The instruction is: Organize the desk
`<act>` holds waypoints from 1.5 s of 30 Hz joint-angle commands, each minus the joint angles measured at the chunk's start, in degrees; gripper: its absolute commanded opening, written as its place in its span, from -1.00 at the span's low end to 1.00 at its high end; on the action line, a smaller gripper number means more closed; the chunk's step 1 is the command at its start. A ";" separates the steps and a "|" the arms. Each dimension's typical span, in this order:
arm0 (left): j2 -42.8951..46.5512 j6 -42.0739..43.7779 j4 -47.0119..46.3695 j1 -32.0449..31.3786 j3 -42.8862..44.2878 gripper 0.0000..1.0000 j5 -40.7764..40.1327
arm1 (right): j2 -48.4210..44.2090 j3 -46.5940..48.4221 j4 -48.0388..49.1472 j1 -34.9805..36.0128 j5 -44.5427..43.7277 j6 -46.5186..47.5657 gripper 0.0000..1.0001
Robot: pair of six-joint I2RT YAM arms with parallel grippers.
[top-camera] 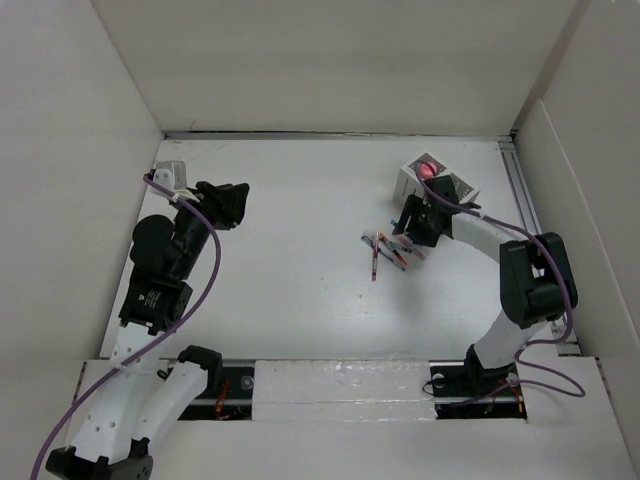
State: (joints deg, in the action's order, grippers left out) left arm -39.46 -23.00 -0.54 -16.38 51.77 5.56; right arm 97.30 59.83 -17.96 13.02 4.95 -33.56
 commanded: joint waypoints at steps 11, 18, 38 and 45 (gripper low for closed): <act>1.23 0.15 -2.10 0.30 -0.18 -0.26 0.50 | -2.37 -0.77 -3.75 6.84 -16.45 -0.80 0.03; 1.49 0.06 -2.19 0.30 -0.18 -0.26 0.85 | -1.15 -1.39 -2.96 8.25 -18.57 -1.07 0.25; 2.81 0.06 -2.28 0.30 -0.26 -0.26 0.77 | 6.15 7.05 -8.77 12.82 -16.47 0.69 -0.25; 1.94 0.15 -2.10 0.30 -0.27 -0.26 0.33 | 6.33 6.70 -7.01 13.87 -14.35 0.08 -0.40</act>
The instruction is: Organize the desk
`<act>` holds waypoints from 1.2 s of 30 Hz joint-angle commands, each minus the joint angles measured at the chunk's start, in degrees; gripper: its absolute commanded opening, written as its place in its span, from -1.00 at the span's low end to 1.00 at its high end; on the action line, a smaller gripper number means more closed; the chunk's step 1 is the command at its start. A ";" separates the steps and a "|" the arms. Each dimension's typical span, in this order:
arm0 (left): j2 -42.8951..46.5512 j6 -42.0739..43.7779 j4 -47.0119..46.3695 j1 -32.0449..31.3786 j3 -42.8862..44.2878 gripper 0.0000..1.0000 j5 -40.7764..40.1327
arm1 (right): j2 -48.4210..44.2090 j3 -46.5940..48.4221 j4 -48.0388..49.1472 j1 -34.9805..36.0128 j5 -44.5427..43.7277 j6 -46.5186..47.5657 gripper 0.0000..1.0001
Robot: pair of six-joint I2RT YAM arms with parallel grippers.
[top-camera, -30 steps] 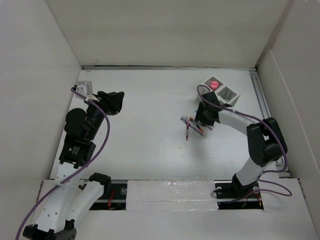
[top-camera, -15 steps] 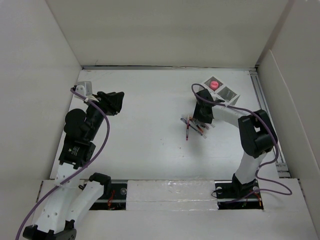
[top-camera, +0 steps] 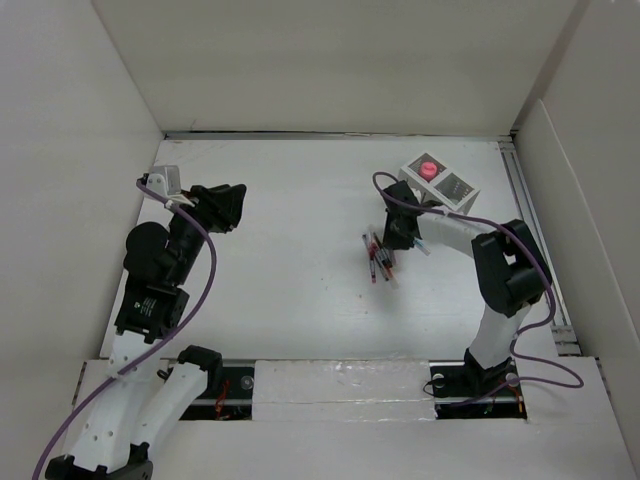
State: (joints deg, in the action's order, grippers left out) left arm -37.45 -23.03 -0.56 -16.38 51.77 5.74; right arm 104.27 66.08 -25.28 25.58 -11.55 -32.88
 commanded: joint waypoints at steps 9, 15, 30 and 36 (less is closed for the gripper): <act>-0.78 0.17 -2.08 0.30 -0.26 -0.26 0.24 | -1.35 -2.45 7.17 0.79 2.50 -2.54 -0.13; -0.78 0.26 -2.08 0.30 -0.35 -0.26 0.33 | -0.91 -2.98 7.79 1.31 0.57 -2.98 -0.23; -0.87 0.26 -2.08 0.30 -0.35 -0.26 0.50 | 6.20 4.31 8.49 1.31 -3.65 -1.57 -0.40; -0.96 0.26 -2.08 0.30 -0.26 -0.26 0.41 | 4.72 4.93 9.45 1.92 -4.62 -0.17 -0.83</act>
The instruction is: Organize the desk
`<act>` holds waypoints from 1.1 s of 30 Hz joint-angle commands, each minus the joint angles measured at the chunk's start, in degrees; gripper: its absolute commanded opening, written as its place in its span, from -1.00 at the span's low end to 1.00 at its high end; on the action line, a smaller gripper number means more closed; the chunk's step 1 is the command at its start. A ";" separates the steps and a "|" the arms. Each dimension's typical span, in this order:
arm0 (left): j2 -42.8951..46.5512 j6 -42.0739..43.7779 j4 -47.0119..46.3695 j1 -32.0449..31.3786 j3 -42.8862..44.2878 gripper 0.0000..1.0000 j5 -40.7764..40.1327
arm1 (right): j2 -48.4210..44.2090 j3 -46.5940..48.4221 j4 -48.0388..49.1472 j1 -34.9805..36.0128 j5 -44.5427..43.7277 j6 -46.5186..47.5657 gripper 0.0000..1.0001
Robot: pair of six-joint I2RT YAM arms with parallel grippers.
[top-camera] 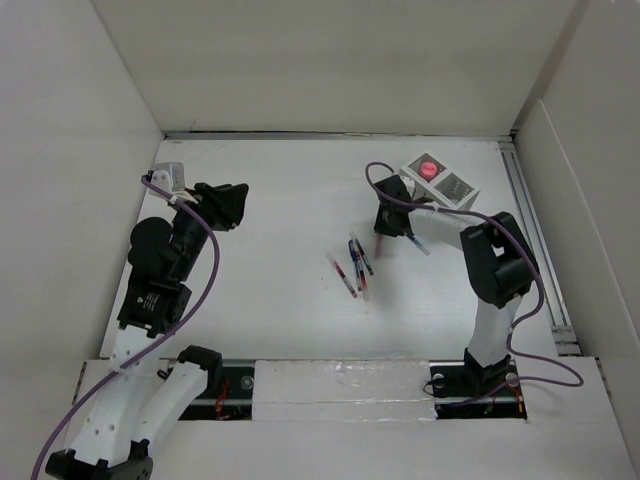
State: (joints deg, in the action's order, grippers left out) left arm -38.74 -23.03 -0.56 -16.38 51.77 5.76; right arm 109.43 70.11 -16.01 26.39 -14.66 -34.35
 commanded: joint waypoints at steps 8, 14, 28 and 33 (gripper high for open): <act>0.16 0.09 -2.34 0.30 -0.35 -0.27 1.01 | -15.18 2.23 6.25 0.69 -5.20 3.85 -0.86; 0.16 0.00 -2.43 0.30 -0.53 -0.26 1.45 | -24.43 2.58 11.87 -8.70 -11.79 2.01 -0.86; 0.77 -0.09 -2.43 0.30 -0.53 -0.26 1.27 | -21.10 0.20 22.25 -24.72 -20.50 -0.98 -0.89; 0.77 -0.09 -2.43 0.30 -0.53 -0.26 1.27 | -19.43 -1.20 23.48 -23.59 -21.99 1.91 -0.84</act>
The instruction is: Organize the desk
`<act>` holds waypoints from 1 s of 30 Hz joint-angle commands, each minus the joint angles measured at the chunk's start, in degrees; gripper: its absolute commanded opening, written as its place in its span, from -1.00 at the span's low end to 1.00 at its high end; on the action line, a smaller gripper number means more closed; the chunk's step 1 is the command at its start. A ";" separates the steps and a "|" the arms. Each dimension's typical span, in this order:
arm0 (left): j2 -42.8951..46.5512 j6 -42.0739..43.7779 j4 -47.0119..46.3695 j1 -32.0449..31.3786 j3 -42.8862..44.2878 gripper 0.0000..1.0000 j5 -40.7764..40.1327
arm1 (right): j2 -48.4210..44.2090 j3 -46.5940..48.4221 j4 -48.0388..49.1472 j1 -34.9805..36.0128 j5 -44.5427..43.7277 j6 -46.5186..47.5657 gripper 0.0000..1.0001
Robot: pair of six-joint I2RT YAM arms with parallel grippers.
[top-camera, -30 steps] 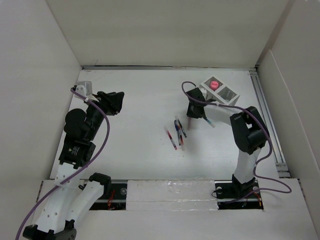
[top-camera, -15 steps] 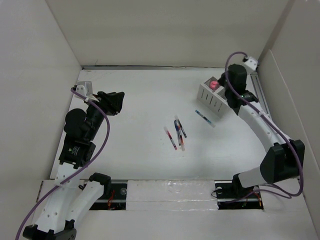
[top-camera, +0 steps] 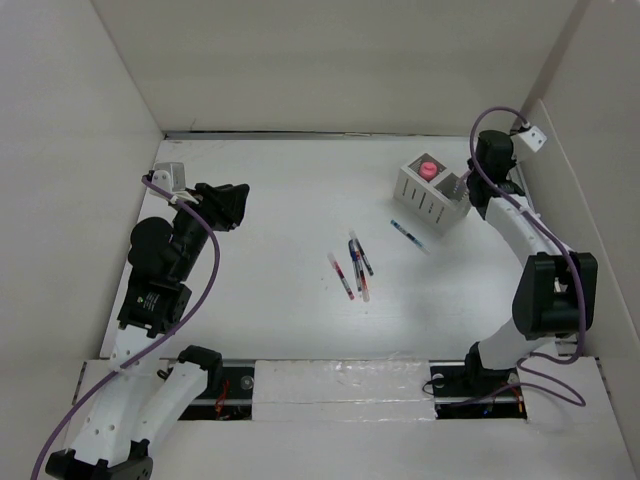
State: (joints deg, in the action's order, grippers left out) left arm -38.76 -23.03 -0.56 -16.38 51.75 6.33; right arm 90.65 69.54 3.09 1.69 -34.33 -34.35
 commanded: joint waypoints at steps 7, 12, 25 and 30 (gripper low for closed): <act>0.62 -0.09 -2.43 0.30 -0.51 -0.26 0.97 | 2.51 -0.72 2.45 3.93 -5.66 3.32 -0.81; 1.06 -0.18 -2.52 0.30 -0.59 -0.26 0.88 | 3.74 -0.81 0.95 6.13 -6.10 3.23 -0.76; 2.11 -0.26 -2.60 0.30 -0.59 -0.25 1.49 | 4.53 -1.42 -2.21 10.87 -6.54 2.97 0.11; 1.41 -0.44 -2.69 0.30 -0.77 -0.25 1.58 | 2.61 -0.81 -2.92 13.42 -6.72 2.79 0.41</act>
State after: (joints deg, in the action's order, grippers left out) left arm -37.39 -23.07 -0.58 -16.38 51.44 7.05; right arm 94.89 68.05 0.25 13.80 -39.70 -31.33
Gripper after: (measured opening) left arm 0.371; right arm 0.697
